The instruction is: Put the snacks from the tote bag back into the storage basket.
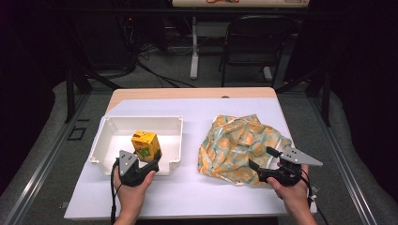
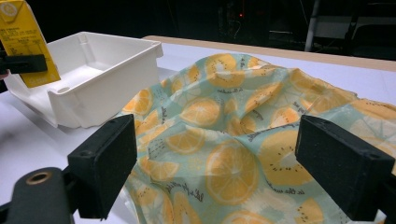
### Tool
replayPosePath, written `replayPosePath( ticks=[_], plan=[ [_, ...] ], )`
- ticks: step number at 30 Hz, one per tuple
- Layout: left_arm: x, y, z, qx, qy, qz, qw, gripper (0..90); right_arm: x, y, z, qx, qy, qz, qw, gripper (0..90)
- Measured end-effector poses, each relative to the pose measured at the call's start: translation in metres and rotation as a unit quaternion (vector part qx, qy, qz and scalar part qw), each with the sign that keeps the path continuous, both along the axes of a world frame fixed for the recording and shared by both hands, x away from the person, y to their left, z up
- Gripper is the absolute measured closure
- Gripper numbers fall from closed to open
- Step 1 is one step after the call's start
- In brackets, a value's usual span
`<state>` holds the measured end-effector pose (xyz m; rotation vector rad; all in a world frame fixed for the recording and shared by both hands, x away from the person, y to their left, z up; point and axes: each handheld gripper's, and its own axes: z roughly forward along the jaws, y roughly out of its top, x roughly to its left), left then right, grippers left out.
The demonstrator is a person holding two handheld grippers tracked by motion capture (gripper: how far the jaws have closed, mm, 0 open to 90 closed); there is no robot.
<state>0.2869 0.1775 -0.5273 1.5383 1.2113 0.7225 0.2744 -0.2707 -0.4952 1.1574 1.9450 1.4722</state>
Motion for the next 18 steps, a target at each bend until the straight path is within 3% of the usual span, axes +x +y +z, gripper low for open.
replayPosePath(
  ticks=[4, 9, 18],
  plan=[
    [0.003, -0.001, -0.006, 0.013, 0.003, 0.008, 0.9999, 30.0, -0.001, 0.0, 0.0, -0.003, 0.0, 0.001, 1.0, 11.1],
    [0.008, -0.002, -0.013, 0.018, 0.012, 0.013, 0.9997, 30.0, -0.003, -0.001, 0.001, -0.006, -0.001, -0.001, 1.0, 2.6],
    [0.015, -0.005, -0.019, 0.025, 0.012, 0.023, 0.9993, 30.1, -0.004, -0.002, 0.001, -0.008, 0.0, -0.001, 1.0, 2.2]
  ],
)
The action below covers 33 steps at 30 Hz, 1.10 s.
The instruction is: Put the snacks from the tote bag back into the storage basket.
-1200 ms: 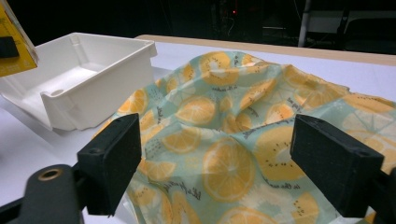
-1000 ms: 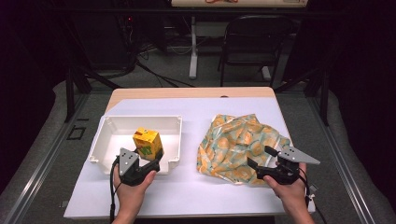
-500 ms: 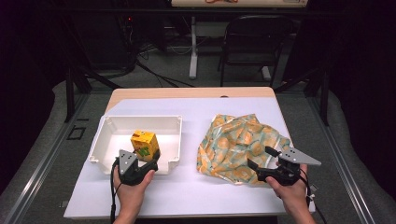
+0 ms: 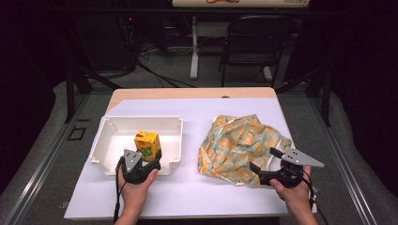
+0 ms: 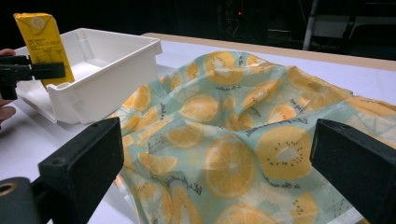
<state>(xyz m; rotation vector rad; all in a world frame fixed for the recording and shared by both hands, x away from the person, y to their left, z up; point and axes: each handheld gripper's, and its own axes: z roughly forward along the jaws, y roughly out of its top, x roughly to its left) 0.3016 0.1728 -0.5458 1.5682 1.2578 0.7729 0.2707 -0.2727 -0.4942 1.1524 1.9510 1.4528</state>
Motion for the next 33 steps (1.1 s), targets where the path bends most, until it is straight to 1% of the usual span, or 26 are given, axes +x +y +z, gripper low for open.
replayPosePath(
  ticks=[6, 8, 11, 14, 17, 21, 23, 27, 30, 33],
  plan=[
    [0.004, -0.004, -0.005, 0.004, 0.003, 0.005, 1.0, 30.1, 0.001, 0.001, -0.002, 0.0, 0.001, 0.001, 1.0, 2.2],
    [0.005, -0.006, -0.007, 0.012, 0.008, 0.004, 0.9999, 30.1, 0.002, 0.001, -0.002, -0.001, 0.002, 0.002, 1.0, 2.2],
    [0.007, -0.009, -0.01, 0.012, 0.019, 0.003, 0.9997, 30.1, 0.002, 0.0, -0.003, -0.004, 0.005, 0.001, 1.0, 2.2],
    [0.008, -0.011, -0.012, 0.023, 0.026, -0.001, 0.9994, 30.2, 0.002, 0.001, -0.004, -0.003, 0.006, 0.005, 1.0, 2.3],
    [0.009, -0.012, -0.013, 0.022, 0.025, -0.002, 0.9994, 30.2, 0.001, 0.002, -0.004, -0.003, 0.001, 0.018, 0.9998, 3.4],
    [0.01, -0.011, -0.013, 0.021, 0.03, -0.001, 0.9993, 30.2, 0.0, 0.005, -0.004, -0.004, -0.004, 0.038, 0.9993, 3.2],
    [0.011, -0.011, -0.013, 0.02, 0.034, -0.001, 0.9992, 30.2, -0.001, 0.007, -0.005, -0.007, -0.006, 0.039, 0.9992, 3.2],
    [0.011, -0.011, -0.014, 0.021, 0.032, 0.002, 0.9993, 30.1, 0.0, 0.008, -0.005, -0.009, -0.004, 0.039, 0.9992, 3.2],
    [0.012, -0.011, -0.015, 0.02, 0.034, -0.001, 0.9992, 30.2, 0.0, 0.007, -0.005, -0.008, -0.004, 0.038, 0.9992, 3.2],
    [0.012, -0.013, -0.016, 0.027, 0.036, 0.001, 0.999, 30.2, 0.0, 0.007, -0.005, -0.01, -0.003, 0.036, 0.9993, 3.3]
  ],
)
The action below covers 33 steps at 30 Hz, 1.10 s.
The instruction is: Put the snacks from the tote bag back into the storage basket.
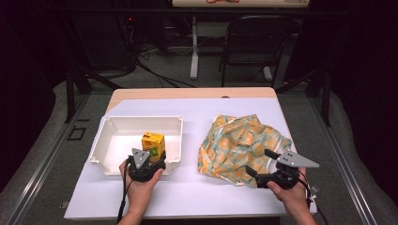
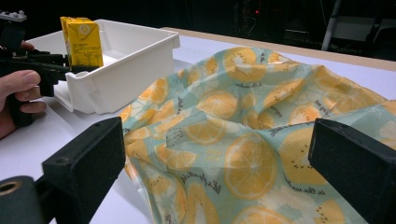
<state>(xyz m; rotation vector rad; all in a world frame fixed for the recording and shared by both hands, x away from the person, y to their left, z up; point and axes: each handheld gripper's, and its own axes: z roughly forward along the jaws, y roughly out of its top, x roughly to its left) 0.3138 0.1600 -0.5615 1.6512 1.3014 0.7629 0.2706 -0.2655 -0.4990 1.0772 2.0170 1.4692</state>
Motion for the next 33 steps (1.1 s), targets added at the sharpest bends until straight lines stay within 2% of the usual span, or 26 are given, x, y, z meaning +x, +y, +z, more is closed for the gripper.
replayPosePath(
  ticks=[3, 5, 12, 18, 22, 33],
  plan=[
    [0.0009, -0.0018, -0.0006, 0.016, 0.013, 0.002, 0.9998, 30.2, 0.0, -0.0003, 0.0, 0.0, -0.001, 0.0, 1.0, 3.3],
    [0.0016, -0.0024, -0.0007, 0.018, 0.019, 0.0, 0.9996, 30.3, -0.0001, -0.0004, 0.0001, 0.004, -0.002, -0.001, 1.0, 3.3],
    [0.0053, -0.002, -0.0012, 0.019, 0.043, 0.007, 0.9989, 30.4, 0.0001, -0.0016, 0.0001, 0.002, -0.001, -0.004, 1.0, 3.3],
    [0.0092, -0.003, -0.0019, 0.024, 0.062, 0.0, 0.9978, 30.4, 0.0006, -0.0014, -0.0004, 0.0, -0.002, -0.004, 1.0, 3.3],
    [0.0097, -0.0043, -0.0017, 0.033, 0.064, -0.001, 0.9974, 30.4, 0.0007, -0.0015, -0.0006, -0.001, -0.003, -0.004, 1.0, 3.4],
    [0.0086, -0.0032, -0.0019, 0.03, 0.069, -0.003, 0.9972, 30.3, 0.0008, -0.0009, -0.0015, -0.006, -0.001, -0.008, 1.0, 3.7]
  ],
)
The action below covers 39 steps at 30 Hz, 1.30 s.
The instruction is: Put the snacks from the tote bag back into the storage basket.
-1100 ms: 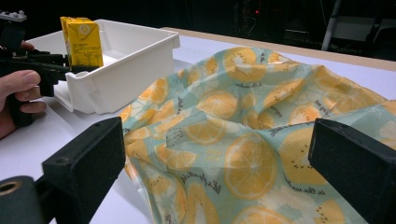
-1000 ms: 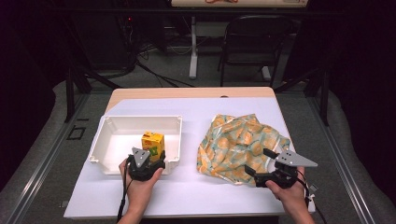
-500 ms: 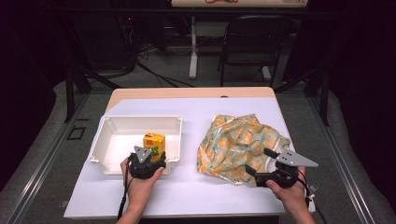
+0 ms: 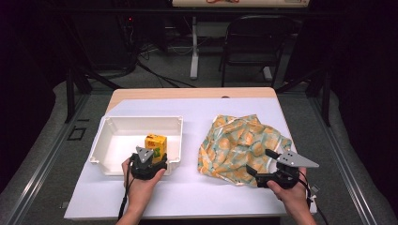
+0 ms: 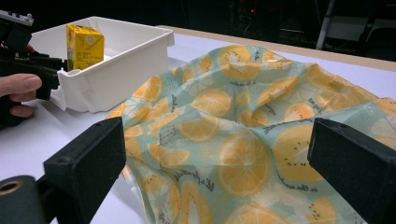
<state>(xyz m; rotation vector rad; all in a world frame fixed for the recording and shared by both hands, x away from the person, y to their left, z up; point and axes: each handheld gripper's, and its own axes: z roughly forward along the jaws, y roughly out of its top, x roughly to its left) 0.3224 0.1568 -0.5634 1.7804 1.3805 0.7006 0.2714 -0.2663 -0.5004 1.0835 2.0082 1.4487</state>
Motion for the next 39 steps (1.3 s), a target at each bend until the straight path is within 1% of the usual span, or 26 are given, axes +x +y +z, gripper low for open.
replayPosePath(
  ticks=[3, 6, 9, 11, 13, 14, 16, 17, 18, 19, 20, 23, 24, 27, 30, 32, 33, 34, 35, 38, 39],
  plan=[
    [-0.001, 0.0, 0.0, -0.001, 0.003, 0.0, 1.0, 30.3, 0.0, 0.0, 0.0, 0.001, -0.001, -0.001, 1.0, 3.7],
    [-0.002, 0.002, 0.0, 0.0, 0.014, -0.003, 0.9999, 30.2, 0.0, 0.0, 0.0, 0.0, -0.001, -0.001, 1.0, 3.7],
    [-0.005, 0.001, 0.0, 0.004, 0.02, 0.001, 0.9998, 30.2, 0.0, 0.0, 0.0, 0.0, -0.001, -0.002, 1.0, 3.7],
    [-0.006, -0.001, 0.0, 0.009, 0.021, 0.004, 0.9997, 30.1, 0.0, -0.001, 0.0, -0.001, -0.001, -0.003, 1.0, 3.8],
    [-0.006, 0.001, -0.001, 0.006, 0.023, 0.002, 0.9997, 29.9, 0.0, -0.001, 0.0, -0.002, -0.001, -0.003, 1.0, 3.8],
    [-0.006, 0.001, -0.001, 0.004, 0.023, -0.003, 0.9997, 29.7, 0.0, -0.001, 0.0, -0.004, -0.001, -0.002, 1.0, 3.8],
    [-0.006, 0.003, 0.0, -0.001, 0.031, -0.009, 0.9995, 28.6, 0.0, -0.001, 0.0, -0.004, -0.003, -0.002, 1.0, 3.8],
    [-0.006, 0.005, -0.001, -0.009, 0.036, -0.014, 0.9992, 27.1, 0.0, -0.001, 0.0, -0.003, -0.003, -0.005, 1.0, 3.8],
    [-0.006, 0.007, 0.0, -0.028, 0.043, -0.022, 0.9985, 24.3, 0.0, -0.001, 0.0, -0.002, -0.004, -0.005, 1.0, 3.8],
    [-0.006, 0.009, 0.001, -0.037, 0.049, -0.029, 0.9977, 20.1, 0.0, -0.002, 0.0, -0.002, -0.004, -0.005, 1.0, 3.8],
    [-0.007, 0.009, 0.002, -0.043, 0.049, -0.036, 0.9972, 16.3, 0.0, -0.002, 0.0, -0.003, -0.003, -0.006, 1.0, 3.8],
    [-0.011, 0.009, 0.009, -0.046, 0.044, -0.042, 0.9971, 8.7, 0.001, -0.002, 0.0, -0.002, -0.004, -0.005, 1.0, 3.9],
    [-0.013, 0.01, 0.012, -0.05, 0.044, -0.045, 0.9967, 7.9, 0.0, -0.002, 0.0, -0.003, -0.004, -0.006, 1.0, 3.8],
    [-0.019, 0.016, 0.018, -0.054, 0.053, -0.062, 0.9952, 5.9, 0.0, -0.003, 0.0, -0.003, -0.004, -0.007, 1.0, 3.9],
    [-0.027, 0.024, 0.021, -0.048, 0.053, -0.074, 0.9947, 6.3, 0.001, -0.003, -0.001, -0.002, -0.003, -0.007, 1.0, 3.8],
    [-0.032, 0.031, 0.022, -0.056, 0.053, -0.089, 0.9931, 10.7, 0.001, -0.003, -0.001, -0.003, -0.003, -0.007, 1.0, 3.9],
    [-0.034, 0.035, 0.023, -0.057, 0.048, -0.091, 0.9931, 15.6, 0.001, -0.003, -0.001, -0.003, -0.003, -0.008, 1.0, 3.9],
    [-0.036, 0.038, 0.023, -0.059, 0.046, -0.097, 0.9925, 19.3, 0.001, -0.003, -0.001, -0.003, -0.003, -0.008, 1.0, 3.9],
    [-0.037, 0.041, 0.024, -0.062, 0.046, -0.101, 0.9918, 24.2, 0.001, -0.003, -0.001, -0.002, -0.003, -0.008, 1.0, 3.9],
    [-0.04, 0.051, 0.026, -0.074, 0.045, -0.1, 0.9913, 40.0, 0.001, -0.002, -0.001, -0.004, -0.002, -0.01, 0.9999, 3.9],
    [-0.04, 0.054, 0.027, -0.076, 0.046, -0.099, 0.9911, 46.7, 0.001, -0.002, -0.001, -0.005, -0.002, -0.011, 0.9999, 3.8]
  ],
)
